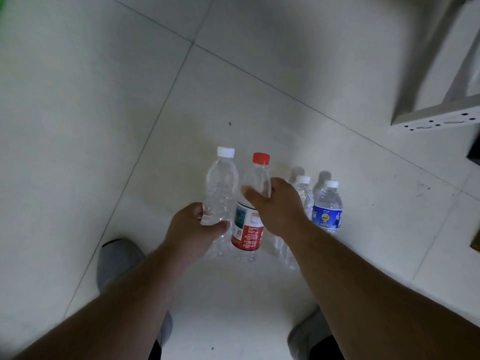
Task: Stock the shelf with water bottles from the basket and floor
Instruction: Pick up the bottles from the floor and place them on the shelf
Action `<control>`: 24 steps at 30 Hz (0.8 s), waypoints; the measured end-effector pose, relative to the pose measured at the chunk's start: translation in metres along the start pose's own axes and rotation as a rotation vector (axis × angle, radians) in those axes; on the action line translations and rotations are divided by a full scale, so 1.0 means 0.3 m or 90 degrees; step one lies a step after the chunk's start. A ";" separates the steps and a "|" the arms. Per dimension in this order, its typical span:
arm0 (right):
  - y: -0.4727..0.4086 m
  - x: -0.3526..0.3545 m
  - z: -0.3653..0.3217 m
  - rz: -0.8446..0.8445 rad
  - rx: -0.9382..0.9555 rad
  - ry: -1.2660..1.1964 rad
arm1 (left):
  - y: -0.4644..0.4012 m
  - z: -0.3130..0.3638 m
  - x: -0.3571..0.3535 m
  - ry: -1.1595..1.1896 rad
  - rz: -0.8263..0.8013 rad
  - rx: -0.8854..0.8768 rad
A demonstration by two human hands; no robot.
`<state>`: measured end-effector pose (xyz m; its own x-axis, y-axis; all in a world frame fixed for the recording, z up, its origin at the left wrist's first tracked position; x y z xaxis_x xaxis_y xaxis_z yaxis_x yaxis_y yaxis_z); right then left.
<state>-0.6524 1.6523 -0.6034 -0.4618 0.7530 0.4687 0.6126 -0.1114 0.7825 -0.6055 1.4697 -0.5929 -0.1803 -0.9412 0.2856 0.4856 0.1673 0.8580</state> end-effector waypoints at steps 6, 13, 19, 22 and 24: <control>0.375 0.341 -0.440 0.018 0.127 -0.023 | 0.397 0.324 0.278 0.056 0.079 -0.085; 1.081 0.788 -1.172 0.095 0.308 -0.026 | 1.116 0.813 0.787 0.169 0.133 -0.225; 1.768 0.991 -1.719 0.157 0.455 -0.029 | 1.742 1.065 1.250 0.240 0.151 -0.352; 2.057 1.009 -1.921 0.185 0.535 -0.041 | 1.954 1.098 1.458 0.252 0.166 -0.405; 2.201 0.989 -2.028 0.194 0.576 -0.043 | 2.054 1.098 1.584 0.260 0.183 -0.434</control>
<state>-0.7751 1.4078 0.3018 -0.1794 0.8131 0.5538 0.9770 0.2132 0.0035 -0.6738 1.2223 0.2123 0.2892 -0.9432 0.1638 0.8988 0.3264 0.2925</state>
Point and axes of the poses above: each hand's wrist, its own y-axis away from the middle knuckle, its own x-axis out of the back of the hand, z = x × y, the point moved 3 cm from there along -y, towards the middle knuckle, and after that the axes turned 8 degrees about y, right-handed, at the moved point
